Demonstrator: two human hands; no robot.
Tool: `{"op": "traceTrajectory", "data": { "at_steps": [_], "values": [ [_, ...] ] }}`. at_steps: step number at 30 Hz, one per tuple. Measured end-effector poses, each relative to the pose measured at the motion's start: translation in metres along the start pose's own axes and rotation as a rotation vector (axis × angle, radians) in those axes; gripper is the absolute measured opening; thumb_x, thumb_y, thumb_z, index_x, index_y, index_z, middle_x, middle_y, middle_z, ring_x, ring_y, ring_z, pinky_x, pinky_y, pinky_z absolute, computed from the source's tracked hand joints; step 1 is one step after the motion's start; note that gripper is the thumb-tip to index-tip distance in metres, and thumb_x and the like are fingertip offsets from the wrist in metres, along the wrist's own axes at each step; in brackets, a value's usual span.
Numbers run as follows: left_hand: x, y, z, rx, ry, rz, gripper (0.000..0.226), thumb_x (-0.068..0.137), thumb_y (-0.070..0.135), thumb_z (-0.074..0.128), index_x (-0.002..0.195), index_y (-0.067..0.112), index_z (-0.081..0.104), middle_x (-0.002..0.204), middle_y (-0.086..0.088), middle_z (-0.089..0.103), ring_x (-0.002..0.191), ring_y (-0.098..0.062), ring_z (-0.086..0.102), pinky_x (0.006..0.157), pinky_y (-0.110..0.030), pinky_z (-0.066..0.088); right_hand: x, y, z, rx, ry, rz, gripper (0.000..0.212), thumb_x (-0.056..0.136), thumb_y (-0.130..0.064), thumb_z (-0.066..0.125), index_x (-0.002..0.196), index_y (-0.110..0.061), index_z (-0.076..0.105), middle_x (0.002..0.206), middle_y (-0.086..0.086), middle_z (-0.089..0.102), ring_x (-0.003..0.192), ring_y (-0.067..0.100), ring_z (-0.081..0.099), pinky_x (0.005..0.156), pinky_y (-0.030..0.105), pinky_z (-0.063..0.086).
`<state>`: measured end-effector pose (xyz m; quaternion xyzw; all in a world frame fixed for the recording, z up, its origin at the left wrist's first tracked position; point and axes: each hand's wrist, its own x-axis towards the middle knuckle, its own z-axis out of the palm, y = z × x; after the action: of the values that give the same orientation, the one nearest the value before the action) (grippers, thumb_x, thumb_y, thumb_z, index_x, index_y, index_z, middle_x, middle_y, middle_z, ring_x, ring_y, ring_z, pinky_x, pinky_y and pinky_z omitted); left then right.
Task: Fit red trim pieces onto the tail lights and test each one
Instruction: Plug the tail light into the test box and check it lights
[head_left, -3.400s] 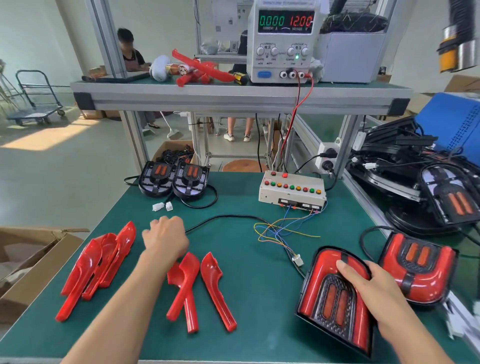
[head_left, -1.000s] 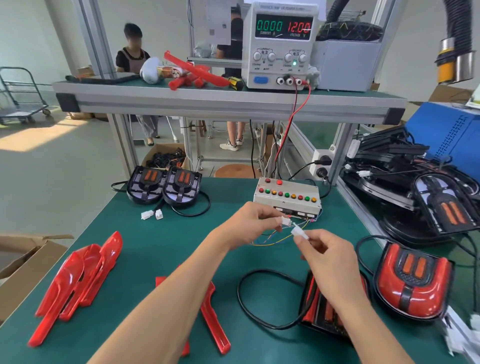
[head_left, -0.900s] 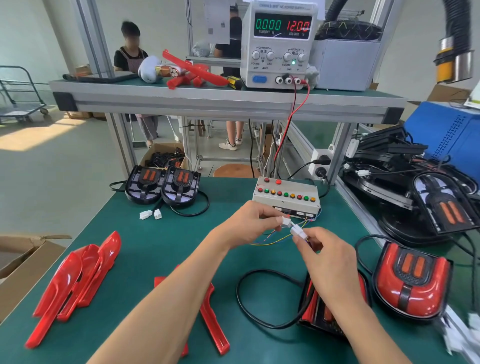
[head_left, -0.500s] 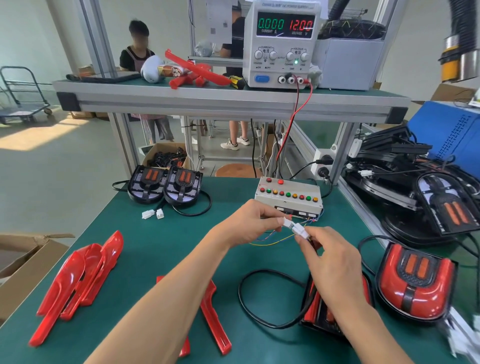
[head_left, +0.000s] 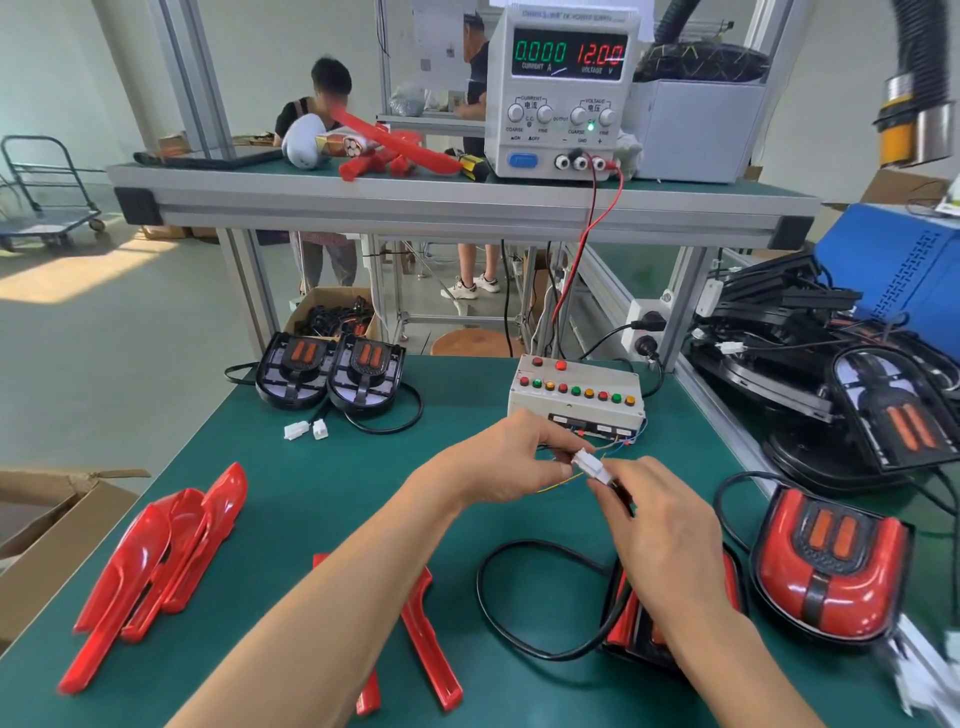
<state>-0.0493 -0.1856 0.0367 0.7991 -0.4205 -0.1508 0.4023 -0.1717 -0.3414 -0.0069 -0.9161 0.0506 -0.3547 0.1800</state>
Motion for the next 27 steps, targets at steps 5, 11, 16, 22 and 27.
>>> {"op": "traceTrajectory", "data": {
  "at_steps": [5, 11, 16, 22, 27],
  "values": [
    [0.002, 0.002, 0.0, 0.292, 0.104, 0.096, 0.021, 0.089, 0.016, 0.07, 0.11, 0.019, 0.075, 0.102, 0.007, 0.074, 0.1, -0.007, 0.057, 0.095, 0.003, 0.013, 0.0, 0.0, -0.003, 0.014, -0.023, 0.012, 0.007, 0.089, -0.023, 0.077, 0.096, -0.021, 0.074, 0.08, -0.005, 0.062, 0.073, 0.024, 0.063, 0.056, 0.042, 0.051],
    [0.006, 0.006, -0.003, 0.523, 0.102, 0.207, 0.016, 0.089, 0.02, 0.073, 0.103, 0.016, 0.078, 0.101, 0.001, 0.076, 0.105, -0.026, 0.06, 0.103, -0.03, 0.036, -0.001, -0.002, -0.001, -0.019, -0.059, 0.021, 0.01, 0.092, -0.029, 0.073, 0.091, -0.019, 0.072, 0.081, -0.004, 0.063, 0.073, 0.026, 0.063, 0.058, 0.044, 0.051],
    [0.012, 0.015, -0.009, 0.696, -0.078, 0.202, 0.022, 0.089, 0.029, 0.074, 0.106, 0.015, 0.077, 0.096, -0.006, 0.075, 0.093, -0.029, 0.062, 0.069, -0.029, 0.036, -0.006, 0.002, -0.003, -0.028, -0.101, -0.023, 0.01, 0.091, -0.03, 0.074, 0.087, -0.021, 0.071, 0.076, -0.005, 0.061, 0.069, 0.025, 0.062, 0.055, 0.043, 0.051],
    [0.014, 0.02, -0.014, 0.761, -0.172, 0.304, 0.023, 0.09, 0.031, 0.074, 0.102, 0.013, 0.077, 0.091, -0.007, 0.074, 0.085, -0.029, 0.065, 0.065, -0.031, 0.036, -0.006, 0.007, -0.005, 0.025, -0.104, -0.058, 0.009, 0.087, -0.027, 0.079, 0.087, -0.023, 0.071, 0.077, -0.007, 0.064, 0.064, 0.022, 0.061, 0.053, 0.043, 0.051],
    [0.007, 0.015, -0.011, 0.712, -0.236, 0.337, 0.021, 0.094, 0.026, 0.069, 0.104, 0.008, 0.076, 0.093, -0.012, 0.072, 0.092, -0.031, 0.063, 0.08, -0.043, 0.047, -0.011, 0.012, -0.003, 0.084, -0.136, -0.099, 0.009, 0.088, -0.025, 0.078, 0.089, -0.023, 0.069, 0.079, -0.008, 0.065, 0.065, 0.019, 0.06, 0.053, 0.043, 0.052]
  ]
}}
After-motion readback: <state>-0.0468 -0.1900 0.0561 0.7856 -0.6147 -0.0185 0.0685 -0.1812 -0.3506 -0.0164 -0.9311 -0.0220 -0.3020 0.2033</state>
